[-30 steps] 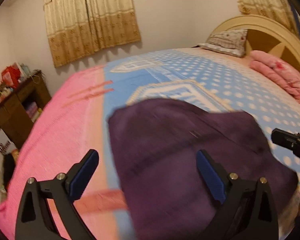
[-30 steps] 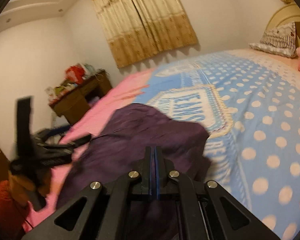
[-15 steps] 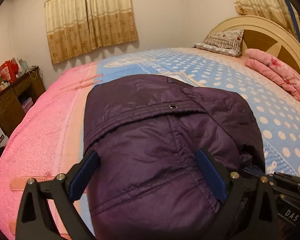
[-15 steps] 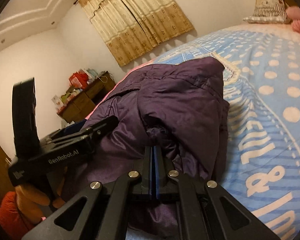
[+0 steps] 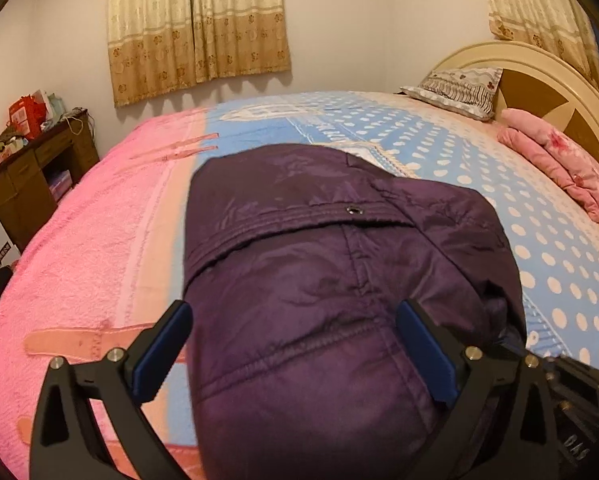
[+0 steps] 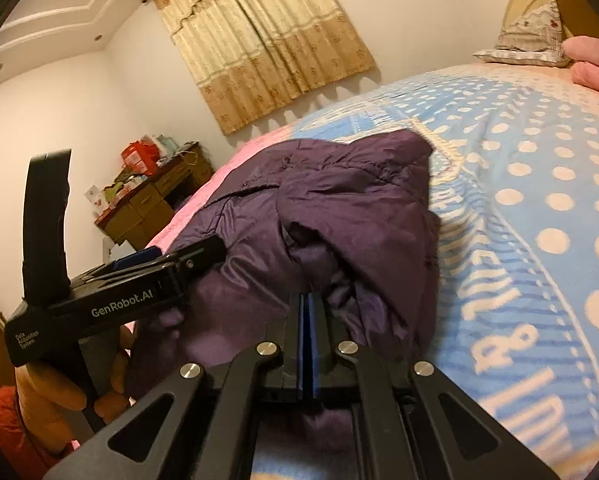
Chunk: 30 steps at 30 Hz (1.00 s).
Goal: Fold large clothes
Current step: 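Grasp the folded jacket edge with the right tool and lift it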
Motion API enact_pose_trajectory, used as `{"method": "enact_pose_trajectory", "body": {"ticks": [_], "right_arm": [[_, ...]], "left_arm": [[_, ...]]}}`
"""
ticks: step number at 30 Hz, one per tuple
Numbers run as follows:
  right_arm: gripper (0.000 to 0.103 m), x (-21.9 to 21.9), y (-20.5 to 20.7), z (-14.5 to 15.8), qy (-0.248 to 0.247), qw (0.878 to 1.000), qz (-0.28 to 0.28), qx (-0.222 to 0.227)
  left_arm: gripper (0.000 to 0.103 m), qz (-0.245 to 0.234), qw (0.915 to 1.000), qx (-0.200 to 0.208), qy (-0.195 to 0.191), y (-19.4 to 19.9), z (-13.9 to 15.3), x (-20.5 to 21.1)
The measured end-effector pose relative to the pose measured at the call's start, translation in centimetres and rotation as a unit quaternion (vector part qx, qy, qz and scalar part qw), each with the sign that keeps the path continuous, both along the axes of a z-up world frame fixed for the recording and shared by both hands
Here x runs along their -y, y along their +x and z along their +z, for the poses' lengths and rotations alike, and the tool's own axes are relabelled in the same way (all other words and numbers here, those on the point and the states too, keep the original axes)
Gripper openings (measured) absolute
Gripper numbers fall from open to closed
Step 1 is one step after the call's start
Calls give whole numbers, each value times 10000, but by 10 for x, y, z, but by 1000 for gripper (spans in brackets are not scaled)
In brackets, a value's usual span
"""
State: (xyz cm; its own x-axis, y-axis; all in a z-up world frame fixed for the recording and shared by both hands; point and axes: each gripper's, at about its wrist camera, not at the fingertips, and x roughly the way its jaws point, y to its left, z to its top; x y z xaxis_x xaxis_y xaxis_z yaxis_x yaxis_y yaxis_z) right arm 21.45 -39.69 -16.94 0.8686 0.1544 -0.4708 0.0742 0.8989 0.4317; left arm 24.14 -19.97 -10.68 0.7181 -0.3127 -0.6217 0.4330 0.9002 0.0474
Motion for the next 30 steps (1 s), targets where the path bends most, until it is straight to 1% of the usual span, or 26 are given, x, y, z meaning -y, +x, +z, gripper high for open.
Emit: {"method": "enact_pose_trajectory", "body": {"ticks": [2, 3, 4, 5, 6, 8, 10, 11, 14, 16, 18, 19, 20, 22, 23, 25, 28, 30], "right_arm": [[15, 1, -12, 10, 59, 9999, -69, 62], [37, 1, -18, 14, 73, 9999, -86, 110], [65, 1, -23, 17, 98, 9997, -104, 184], [76, 0, -31, 23, 114, 9993, -175, 302], [84, 0, -37, 27, 93, 9989, -261, 367], [84, 1, -45, 31, 87, 9988, -265, 395], [84, 5, -45, 34, 77, 9994, -222, 263], [84, 10, -42, 34, 33, 9997, -199, 146], [84, 27, -38, 35, 37, 9994, -351, 45], [84, 43, -31, 37, 251, 9987, -433, 22], [84, 62, -20, 39, 713, 9965, -430, 74], [84, 70, -14, 39, 917, 9950, -390, 59], [84, 77, -4, 38, 1047, 9939, -345, 0], [84, 84, 7, 34, 1154, 9927, -327, -146], [84, 88, 11, 31, 1162, 9923, -374, -230], [84, 90, 14, 26, 1198, 9918, -361, -275], [84, 94, 12, 17, 1351, 9900, -312, -257], [84, 99, 12, 14, 1493, 9883, -272, -164]], "left_arm": [[103, 2, 9998, 155, 137, -8, 6, -1], [103, -21, 9994, 242, 240, -12, 9, -1], [103, -42, 9991, 298, 309, -14, 11, -2], [103, -58, 9985, 382, 390, -17, 13, -2], [103, -58, 9979, 457, 454, -19, 16, -2], [103, -72, 9974, 509, 511, -22, 20, -4], [103, -199, 9985, 338, 395, -18, 23, -10], [103, -292, 9991, 164, 243, -13, 24, -16], [103, -266, 9995, -63, -136, 6, 29, -36], [103, -159, 9993, -71, -320, 18, 30, -44], [103, -105, 9980, -182, -599, 34, 31, -54], [103, -108, 9965, -302, -769, 43, 30, -57], [103, -116, 9937, -505, -992, 57, 28, -61], [103, -9, 9903, -740, -1173, 72, 23, -63], [103, 93, 9887, -862, -1224, 79, 19, -63], [103, 111, 9860, -1014, -1320, 86, 12, -60], [103, -6, 9866, -968, -1316, 86, 5, -56], [103, -47, 9874, -951, -1263, 87, 1, -52]]}}
